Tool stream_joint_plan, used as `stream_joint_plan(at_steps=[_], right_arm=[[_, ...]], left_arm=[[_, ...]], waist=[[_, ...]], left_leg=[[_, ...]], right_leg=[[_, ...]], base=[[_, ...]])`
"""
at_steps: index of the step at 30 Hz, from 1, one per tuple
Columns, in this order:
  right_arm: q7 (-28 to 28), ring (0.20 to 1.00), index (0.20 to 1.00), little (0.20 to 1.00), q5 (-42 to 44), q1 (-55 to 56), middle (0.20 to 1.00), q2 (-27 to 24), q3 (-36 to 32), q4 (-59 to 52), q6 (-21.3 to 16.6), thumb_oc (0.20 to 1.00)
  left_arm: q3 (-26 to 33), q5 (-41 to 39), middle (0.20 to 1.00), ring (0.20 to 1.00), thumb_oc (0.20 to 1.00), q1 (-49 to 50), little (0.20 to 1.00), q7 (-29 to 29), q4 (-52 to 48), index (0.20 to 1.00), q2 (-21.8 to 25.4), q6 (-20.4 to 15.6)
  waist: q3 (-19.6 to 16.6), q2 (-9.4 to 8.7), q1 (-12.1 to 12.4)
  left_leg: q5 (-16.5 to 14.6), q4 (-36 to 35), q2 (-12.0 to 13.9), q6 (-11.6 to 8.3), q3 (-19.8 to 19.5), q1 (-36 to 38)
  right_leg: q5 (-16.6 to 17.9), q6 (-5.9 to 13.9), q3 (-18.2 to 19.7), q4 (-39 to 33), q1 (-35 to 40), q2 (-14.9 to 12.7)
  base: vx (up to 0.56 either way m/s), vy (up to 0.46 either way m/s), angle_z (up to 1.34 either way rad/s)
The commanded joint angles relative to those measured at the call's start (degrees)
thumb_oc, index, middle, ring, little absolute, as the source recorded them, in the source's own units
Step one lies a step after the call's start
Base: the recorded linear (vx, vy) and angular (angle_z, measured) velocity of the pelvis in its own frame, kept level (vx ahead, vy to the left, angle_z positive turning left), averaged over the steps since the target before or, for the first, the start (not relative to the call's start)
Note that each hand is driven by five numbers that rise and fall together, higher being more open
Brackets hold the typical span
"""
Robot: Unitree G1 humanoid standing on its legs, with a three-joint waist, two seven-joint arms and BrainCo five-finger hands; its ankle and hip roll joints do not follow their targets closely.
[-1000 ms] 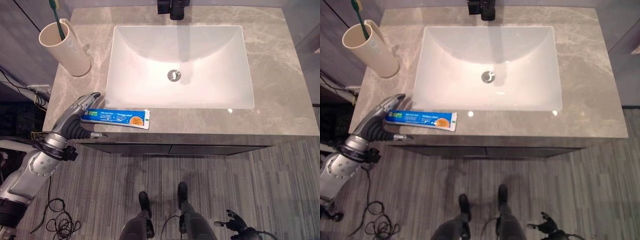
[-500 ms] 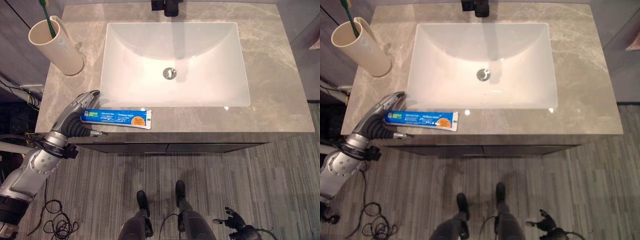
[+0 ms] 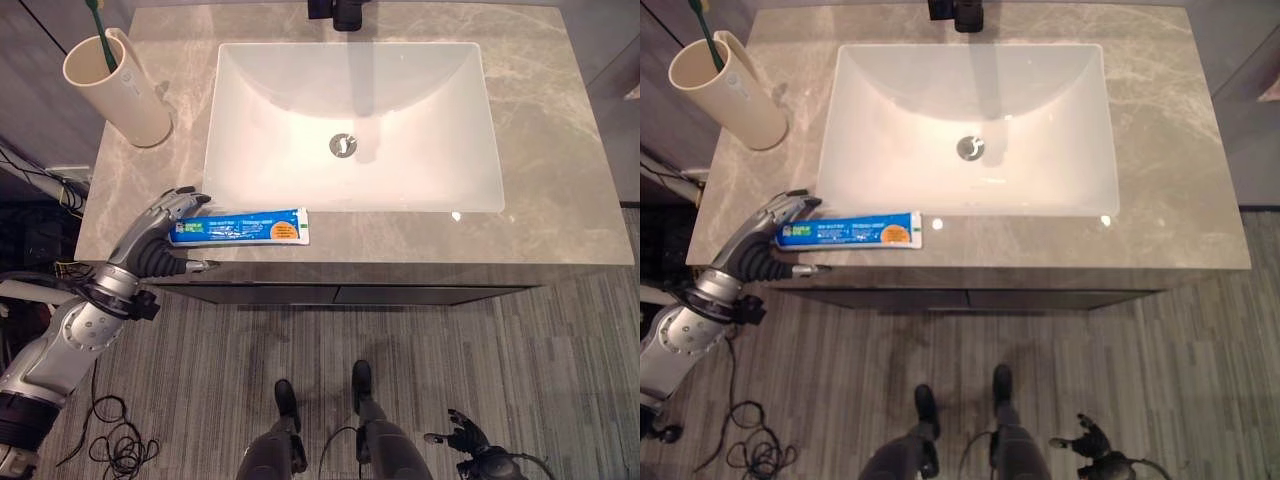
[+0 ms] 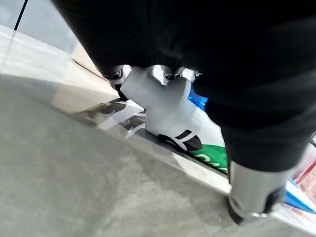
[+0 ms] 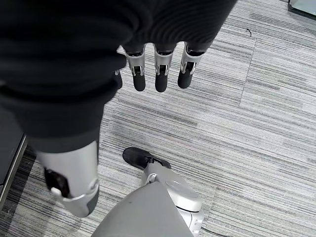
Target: Put brush and paste in cup on sink, flatten towel.
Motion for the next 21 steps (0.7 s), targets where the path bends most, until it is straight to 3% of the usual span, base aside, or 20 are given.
stream_joint_plan(at_steps=[1, 3, 4, 10, 16, 17, 21], right_arm=[[-1.3, 1.000, 1.000, 1.000, -1.2, 0.3, 1.000, 0.4, 1.8, 0.4, -0.3, 1.000], [-1.2, 1.000, 1.000, 1.000, -1.2, 0.4, 1.000, 0.4, 1.8, 0.3, -0.3, 1.000], [-1.2, 1.000, 1.000, 1.000, -1.2, 0.3, 1.000, 0.4, 1.8, 0.5, -0.2, 1.000], [-1.1, 1.000, 1.000, 1.000, -1.2, 0.7, 1.000, 0.3, 1.5, 0.5, -0.1, 1.000], [-1.0, 1.000, 1.000, 1.000, -0.9, 0.9, 1.000, 0.3, 1.2, 0.9, -0.1, 1.000], [-1.0, 1.000, 1.000, 1.000, -0.9, 0.9, 1.000, 0.3, 1.2, 1.0, -0.1, 1.000], [-1.0, 1.000, 1.000, 1.000, -0.9, 0.9, 1.000, 0.3, 1.2, 0.7, -0.1, 1.000]], left_arm=[[-2.0, 0.3, 0.727, 0.727, 0.727, -0.4, 0.727, -0.2, 1.6, 0.727, -0.6, 0.6], [-2.2, -0.5, 0.655, 0.655, 0.655, -0.3, 0.655, -0.6, 1.5, 0.655, -0.9, 0.7], [-2.3, -1.5, 0.664, 0.664, 0.664, -0.3, 0.664, -0.9, 1.5, 0.664, -1.4, 0.8], [-2.6, -5.2, 0.884, 0.884, 0.884, 0.5, 0.884, -2.7, 1.4, 0.884, -3.1, 1.0], [-2.7, -7.2, 0.944, 0.944, 0.944, 1.0, 0.944, -4.0, 1.0, 0.944, -3.8, 1.1], [-2.7, -7.2, 1.000, 1.000, 1.000, 1.0, 1.000, -4.0, 1.0, 1.000, -3.8, 1.1], [-2.7, -8.1, 0.959, 0.959, 0.959, 1.1, 0.959, -4.4, 0.8, 0.959, -4.3, 1.2]], waist=[[-0.9, -1.35, -0.7], [-0.9, -1.34, -0.7], [-0.9, -1.34, -0.6], [-1.1, -1.39, -0.7], [-1.4, -1.28, -0.7], [-1.4, -1.27, -0.7], [-1.4, -1.34, -0.8]], left_leg=[[1.6, 0.3, 2.0, -2.80, -4.9, -1.5], [1.6, 0.3, 2.0, -2.81, -4.8, -1.6], [1.7, 0.3, 2.1, -2.83, -4.8, -1.6], [1.7, 0.3, 2.4, -2.86, -4.7, -1.6], [1.7, 0.3, 2.3, -2.87, -4.8, -1.7], [1.7, 0.3, 2.3, -2.88, -4.8, -1.7], [1.8, 0.3, 2.4, -2.92, -5.0, -1.9]], right_leg=[[1.1, 4.70, 2.7, 0.0, 0.8, -3.4], [1.1, 4.71, 2.7, 0.0, 0.6, -3.3], [1.1, 4.71, 2.7, 0.0, 0.5, -3.3], [1.1, 4.62, 2.8, 0.0, 0.4, -3.0], [1.1, 4.54, 2.6, 0.0, 0.4, -3.0], [1.1, 4.54, 2.5, 0.0, 0.4, -3.0], [1.0, 4.45, 2.4, 0.0, 0.3, -2.9]], base=[[0.00, 0.000, 0.00], [0.00, 0.000, 0.00], [0.00, 0.000, 0.00], [0.00, -0.005, -0.01], [0.00, -0.003, -0.01], [0.00, 0.000, 0.00], [0.00, 0.000, 0.00]])
